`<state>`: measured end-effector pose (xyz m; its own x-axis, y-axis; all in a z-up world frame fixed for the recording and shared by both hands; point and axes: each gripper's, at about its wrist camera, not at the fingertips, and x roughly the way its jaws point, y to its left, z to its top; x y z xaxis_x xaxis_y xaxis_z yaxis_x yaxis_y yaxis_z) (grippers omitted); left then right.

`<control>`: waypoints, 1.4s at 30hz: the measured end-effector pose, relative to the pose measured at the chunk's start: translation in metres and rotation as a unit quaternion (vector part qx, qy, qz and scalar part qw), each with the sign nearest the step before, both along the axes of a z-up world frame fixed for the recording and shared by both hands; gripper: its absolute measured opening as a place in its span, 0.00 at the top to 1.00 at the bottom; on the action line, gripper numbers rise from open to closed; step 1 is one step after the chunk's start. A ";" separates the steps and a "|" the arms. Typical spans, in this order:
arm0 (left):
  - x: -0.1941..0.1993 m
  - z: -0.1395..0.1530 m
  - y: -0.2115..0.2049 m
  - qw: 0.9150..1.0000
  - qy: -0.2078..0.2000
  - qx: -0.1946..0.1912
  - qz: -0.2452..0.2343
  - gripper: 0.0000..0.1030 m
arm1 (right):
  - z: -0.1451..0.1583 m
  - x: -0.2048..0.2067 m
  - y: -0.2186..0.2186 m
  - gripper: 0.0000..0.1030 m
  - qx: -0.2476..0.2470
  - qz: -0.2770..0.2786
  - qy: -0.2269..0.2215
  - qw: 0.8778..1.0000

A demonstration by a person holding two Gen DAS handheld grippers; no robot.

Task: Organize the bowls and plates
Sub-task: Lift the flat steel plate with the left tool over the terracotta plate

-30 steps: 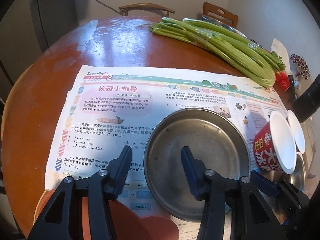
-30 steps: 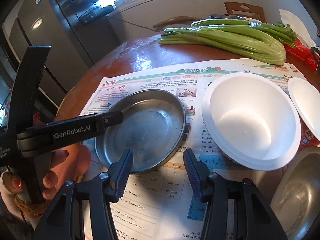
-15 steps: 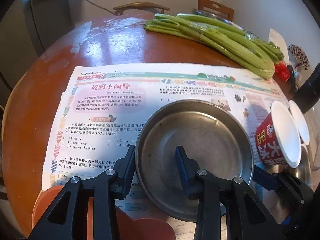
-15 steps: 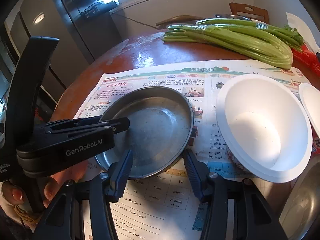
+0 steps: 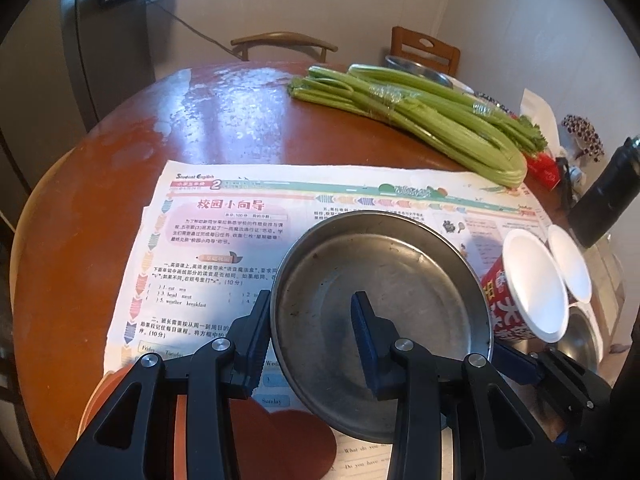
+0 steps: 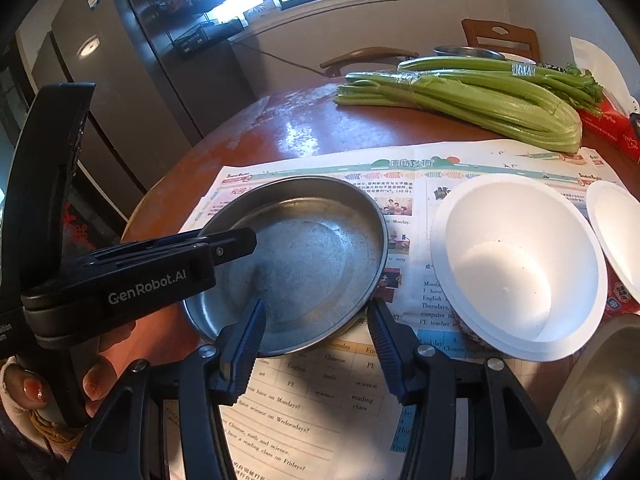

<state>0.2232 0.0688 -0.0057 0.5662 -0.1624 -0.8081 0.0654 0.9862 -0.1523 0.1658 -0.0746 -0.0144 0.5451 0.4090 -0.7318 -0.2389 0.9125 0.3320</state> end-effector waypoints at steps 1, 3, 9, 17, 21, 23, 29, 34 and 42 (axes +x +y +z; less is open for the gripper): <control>-0.002 0.001 0.000 1.000 -0.001 -0.001 0.000 0.61 | 0.002 -0.002 0.000 0.48 -0.001 0.000 -0.003 1.000; -0.007 0.004 0.002 1.000 -0.004 -0.001 0.001 0.61 | 0.006 -0.004 0.000 0.48 0.000 0.001 -0.007 1.000; -0.025 0.018 0.009 1.000 -0.016 -0.005 0.006 0.61 | 0.020 -0.015 0.003 0.48 0.002 0.006 -0.025 1.000; -0.060 0.051 0.032 0.998 -0.051 -0.006 0.020 0.61 | 0.047 -0.038 0.021 0.48 0.002 0.028 -0.057 0.998; -0.077 0.065 0.042 0.997 -0.067 -0.006 0.028 0.61 | 0.061 -0.052 0.032 0.48 0.003 0.040 -0.072 0.997; -0.086 0.072 0.047 0.997 -0.074 -0.006 0.031 0.61 | 0.068 -0.060 0.037 0.48 0.003 0.048 -0.080 0.996; -0.112 0.087 0.065 0.995 -0.090 -0.007 0.045 0.61 | 0.086 -0.079 0.053 0.48 0.002 0.068 -0.098 0.993; -0.126 0.086 0.078 0.994 -0.088 -0.010 0.060 0.61 | 0.090 -0.088 0.068 0.48 -0.006 0.088 -0.101 0.991; -0.137 0.060 0.094 0.995 -0.062 -0.017 0.080 0.61 | 0.080 -0.094 0.084 0.48 -0.023 0.119 -0.089 0.989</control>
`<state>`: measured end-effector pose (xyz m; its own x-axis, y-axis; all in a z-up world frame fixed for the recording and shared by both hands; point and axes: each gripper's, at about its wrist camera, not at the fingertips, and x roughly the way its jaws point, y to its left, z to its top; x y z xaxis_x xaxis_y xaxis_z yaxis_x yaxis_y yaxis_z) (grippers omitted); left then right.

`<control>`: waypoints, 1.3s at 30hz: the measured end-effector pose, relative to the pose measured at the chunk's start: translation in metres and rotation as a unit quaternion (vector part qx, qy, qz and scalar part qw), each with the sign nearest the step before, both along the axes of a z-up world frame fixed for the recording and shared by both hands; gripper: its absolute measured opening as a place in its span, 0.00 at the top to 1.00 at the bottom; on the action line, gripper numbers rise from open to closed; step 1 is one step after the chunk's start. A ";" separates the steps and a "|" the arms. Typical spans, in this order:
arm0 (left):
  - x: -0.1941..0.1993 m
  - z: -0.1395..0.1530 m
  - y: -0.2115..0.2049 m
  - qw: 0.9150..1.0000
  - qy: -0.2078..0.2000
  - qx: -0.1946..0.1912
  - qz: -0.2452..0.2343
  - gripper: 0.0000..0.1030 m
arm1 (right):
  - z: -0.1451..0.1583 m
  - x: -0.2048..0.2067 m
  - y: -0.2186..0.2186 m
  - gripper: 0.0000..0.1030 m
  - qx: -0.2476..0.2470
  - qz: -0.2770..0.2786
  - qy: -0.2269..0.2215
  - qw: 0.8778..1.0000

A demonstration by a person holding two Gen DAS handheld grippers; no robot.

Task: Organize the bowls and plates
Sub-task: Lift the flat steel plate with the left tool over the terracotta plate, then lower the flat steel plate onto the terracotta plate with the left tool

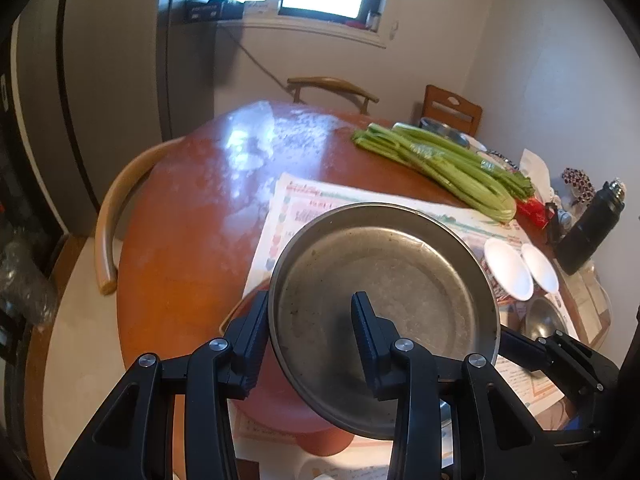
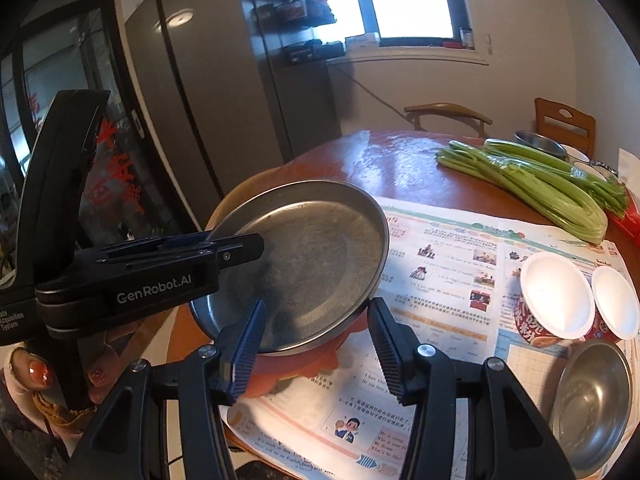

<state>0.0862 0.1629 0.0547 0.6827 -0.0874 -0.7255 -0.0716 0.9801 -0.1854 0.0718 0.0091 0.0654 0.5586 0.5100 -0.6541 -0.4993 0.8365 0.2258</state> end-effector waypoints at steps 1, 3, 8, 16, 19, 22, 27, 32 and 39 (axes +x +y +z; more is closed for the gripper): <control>-0.001 -0.005 0.002 1.000 0.004 0.000 0.003 0.61 | -0.003 0.001 0.002 0.48 -0.001 0.004 0.006 1.000; -0.001 -0.014 0.004 1.000 0.014 -0.002 0.005 0.61 | -0.009 0.002 0.005 0.48 -0.004 0.012 0.016 1.000; 0.000 -0.037 0.007 0.999 0.037 -0.007 0.012 0.61 | -0.025 0.004 0.007 0.48 -0.003 0.021 0.039 0.999; 0.002 -0.059 0.007 0.998 0.058 -0.004 0.020 0.61 | -0.042 0.008 0.011 0.48 -0.009 0.030 0.055 0.998; 0.003 -0.065 0.008 0.998 0.061 -0.002 0.023 0.61 | -0.046 0.009 0.011 0.48 -0.006 0.033 0.063 0.997; 0.005 -0.068 0.008 0.997 0.066 -0.002 0.026 0.61 | -0.051 0.012 0.013 0.48 -0.007 0.035 0.069 0.997; 0.004 -0.071 0.012 0.997 0.061 0.007 0.044 0.60 | -0.055 0.014 0.019 0.48 -0.004 0.042 0.075 0.996; 0.004 -0.074 0.014 0.997 0.055 0.005 0.058 0.60 | -0.055 0.010 0.027 0.48 -0.012 0.051 0.064 0.997; 0.006 -0.074 0.015 0.997 0.054 0.008 0.063 0.60 | -0.060 0.016 0.028 0.48 -0.011 0.049 0.070 0.996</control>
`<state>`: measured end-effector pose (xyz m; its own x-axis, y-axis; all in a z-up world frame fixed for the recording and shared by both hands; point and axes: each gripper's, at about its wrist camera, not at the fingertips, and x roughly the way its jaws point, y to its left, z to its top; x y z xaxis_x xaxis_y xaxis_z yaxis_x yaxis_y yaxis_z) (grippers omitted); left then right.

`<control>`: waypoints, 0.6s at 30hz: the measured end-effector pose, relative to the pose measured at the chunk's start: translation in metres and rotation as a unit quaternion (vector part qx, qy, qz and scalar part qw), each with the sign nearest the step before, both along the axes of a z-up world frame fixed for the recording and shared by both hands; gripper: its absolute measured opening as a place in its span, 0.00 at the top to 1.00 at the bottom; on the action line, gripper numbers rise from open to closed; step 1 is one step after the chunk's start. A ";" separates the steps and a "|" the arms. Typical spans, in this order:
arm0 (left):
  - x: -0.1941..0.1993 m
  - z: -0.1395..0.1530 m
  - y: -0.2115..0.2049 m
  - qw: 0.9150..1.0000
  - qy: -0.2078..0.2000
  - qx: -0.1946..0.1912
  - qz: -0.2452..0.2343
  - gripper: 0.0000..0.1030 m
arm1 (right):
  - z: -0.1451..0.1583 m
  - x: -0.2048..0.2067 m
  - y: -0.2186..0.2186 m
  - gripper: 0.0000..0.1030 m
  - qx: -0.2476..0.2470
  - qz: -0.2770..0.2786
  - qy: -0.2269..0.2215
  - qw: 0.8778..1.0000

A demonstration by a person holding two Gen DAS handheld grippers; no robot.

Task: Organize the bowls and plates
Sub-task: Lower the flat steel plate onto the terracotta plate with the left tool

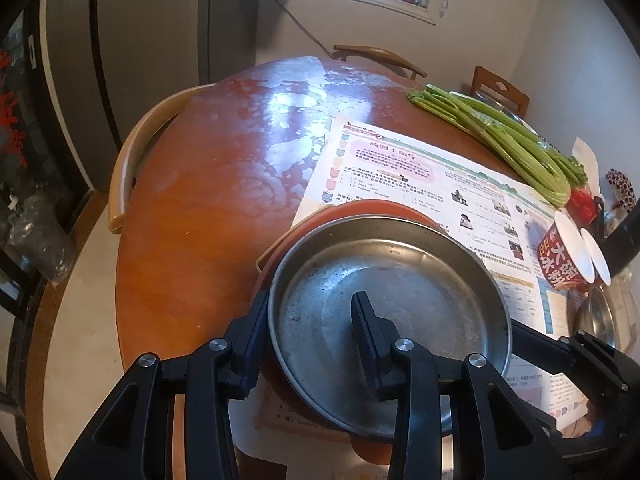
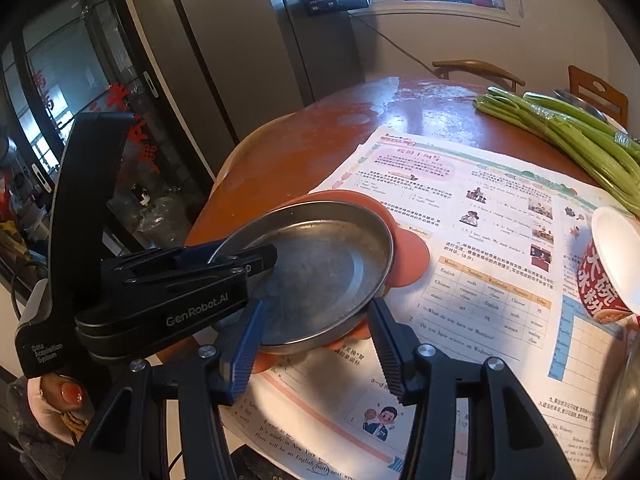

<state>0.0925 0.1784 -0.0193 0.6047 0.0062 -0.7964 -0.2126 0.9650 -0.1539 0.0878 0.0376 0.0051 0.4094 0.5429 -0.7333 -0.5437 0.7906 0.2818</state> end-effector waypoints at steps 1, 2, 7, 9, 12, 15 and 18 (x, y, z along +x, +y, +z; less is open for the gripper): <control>0.000 0.000 0.000 1.000 0.000 0.000 0.001 0.60 | -0.001 0.001 0.000 0.48 0.000 0.000 0.001 1.000; 0.001 0.000 0.001 1.000 0.000 -0.002 0.002 0.60 | -0.002 0.002 0.001 0.48 0.000 0.001 0.000 1.000; 0.005 -0.001 0.003 1.000 0.005 -0.008 0.003 0.60 | -0.002 0.006 0.000 0.48 0.006 -0.004 0.001 1.000; 0.008 0.000 0.004 1.000 0.006 -0.009 0.005 0.60 | -0.001 0.008 0.000 0.48 0.008 -0.004 0.001 1.000; 0.009 -0.001 0.005 1.000 0.005 -0.011 0.008 0.60 | -0.003 0.009 0.001 0.48 0.005 -0.002 0.000 1.000; 0.008 0.000 0.006 1.000 0.004 -0.016 0.010 0.60 | -0.003 0.010 0.001 0.48 0.008 0.000 0.000 1.000; 0.008 -0.001 0.008 1.000 0.002 -0.023 0.013 0.59 | -0.003 0.011 0.001 0.48 0.007 0.004 -0.002 1.000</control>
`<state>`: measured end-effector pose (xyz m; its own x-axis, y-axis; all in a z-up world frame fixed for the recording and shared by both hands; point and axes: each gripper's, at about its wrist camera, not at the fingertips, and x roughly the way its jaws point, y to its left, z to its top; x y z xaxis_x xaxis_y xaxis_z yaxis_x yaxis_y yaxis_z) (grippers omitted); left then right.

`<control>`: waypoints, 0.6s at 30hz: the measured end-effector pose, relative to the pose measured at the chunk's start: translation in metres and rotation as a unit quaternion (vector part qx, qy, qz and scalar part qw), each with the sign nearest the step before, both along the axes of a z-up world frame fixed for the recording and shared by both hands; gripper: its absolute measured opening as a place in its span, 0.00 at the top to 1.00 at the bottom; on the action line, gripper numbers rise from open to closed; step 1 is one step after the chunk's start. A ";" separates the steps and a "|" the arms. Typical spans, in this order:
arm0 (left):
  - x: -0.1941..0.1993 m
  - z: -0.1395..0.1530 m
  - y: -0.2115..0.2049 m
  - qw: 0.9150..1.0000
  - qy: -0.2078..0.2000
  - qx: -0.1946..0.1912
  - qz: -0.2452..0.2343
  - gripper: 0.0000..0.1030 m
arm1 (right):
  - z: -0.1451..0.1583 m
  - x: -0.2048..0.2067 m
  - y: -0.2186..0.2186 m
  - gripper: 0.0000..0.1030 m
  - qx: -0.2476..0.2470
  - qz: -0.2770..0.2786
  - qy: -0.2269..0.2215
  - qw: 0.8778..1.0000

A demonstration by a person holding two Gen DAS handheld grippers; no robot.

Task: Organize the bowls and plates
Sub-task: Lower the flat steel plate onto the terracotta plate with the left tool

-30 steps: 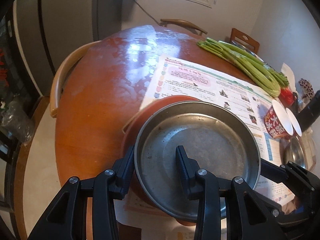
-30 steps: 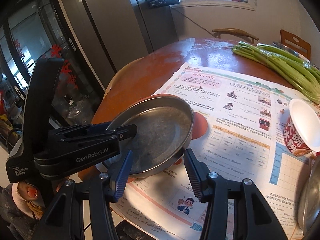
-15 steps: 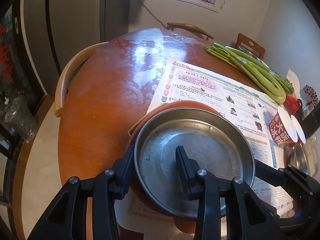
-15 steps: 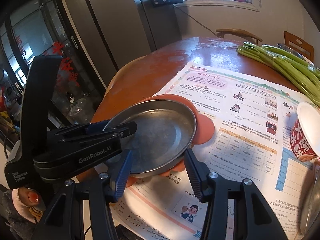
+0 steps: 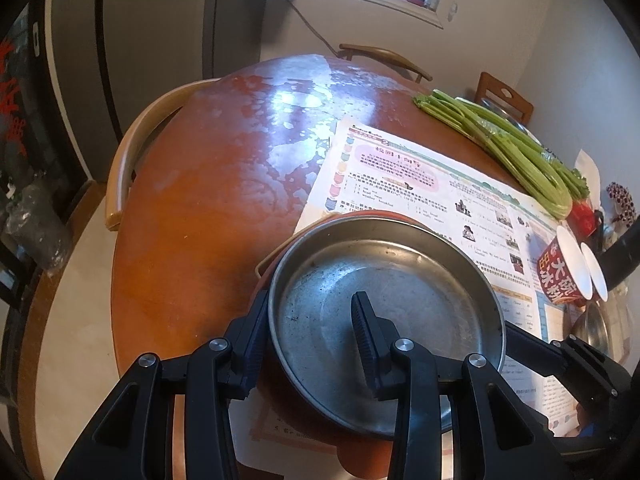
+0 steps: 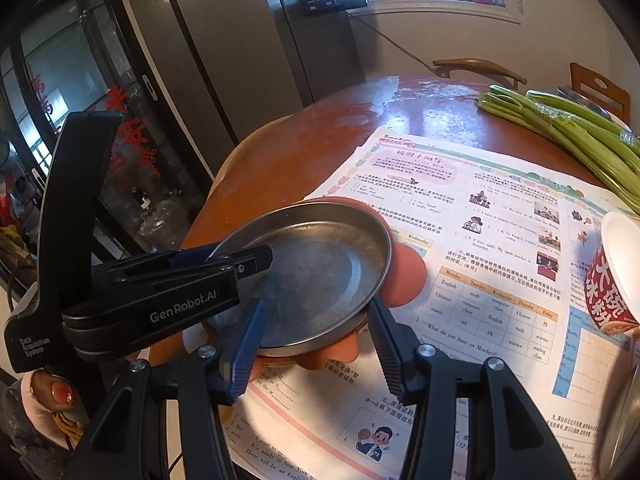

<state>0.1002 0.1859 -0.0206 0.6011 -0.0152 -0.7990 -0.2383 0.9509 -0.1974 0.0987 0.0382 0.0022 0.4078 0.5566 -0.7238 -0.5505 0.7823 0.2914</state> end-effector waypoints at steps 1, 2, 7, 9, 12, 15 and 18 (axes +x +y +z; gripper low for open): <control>0.000 -0.001 -0.001 1.000 0.001 0.000 0.000 0.58 | 0.000 0.000 0.000 0.48 0.001 0.000 0.000 1.000; 0.000 -0.001 -0.001 1.000 0.001 0.002 -0.001 0.58 | 0.000 0.001 0.000 0.48 0.000 0.001 0.001 1.000; 0.000 0.000 -0.001 1.000 0.004 0.000 0.001 0.58 | -0.002 0.000 0.000 0.48 0.001 0.002 -0.002 1.000; -0.001 0.002 0.000 1.000 0.005 -0.005 0.004 0.57 | -0.002 0.000 -0.001 0.48 0.002 0.003 -0.001 1.000; -0.003 0.004 0.000 1.000 0.003 -0.007 0.003 0.54 | -0.003 0.002 -0.002 0.48 0.008 0.003 0.009 1.000; -0.005 0.005 0.001 1.000 0.002 -0.009 0.002 0.54 | -0.003 0.003 -0.001 0.48 0.007 0.003 0.008 1.000; -0.007 0.006 0.003 1.000 -0.001 -0.017 0.003 0.54 | -0.002 0.002 0.000 0.48 0.006 0.005 0.004 1.000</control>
<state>0.0929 0.1893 -0.0145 0.6027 -0.0396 -0.7970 -0.2430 0.9422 -0.2305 0.1007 0.0383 0.0001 0.3963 0.5691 -0.7204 -0.5551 0.7735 0.3057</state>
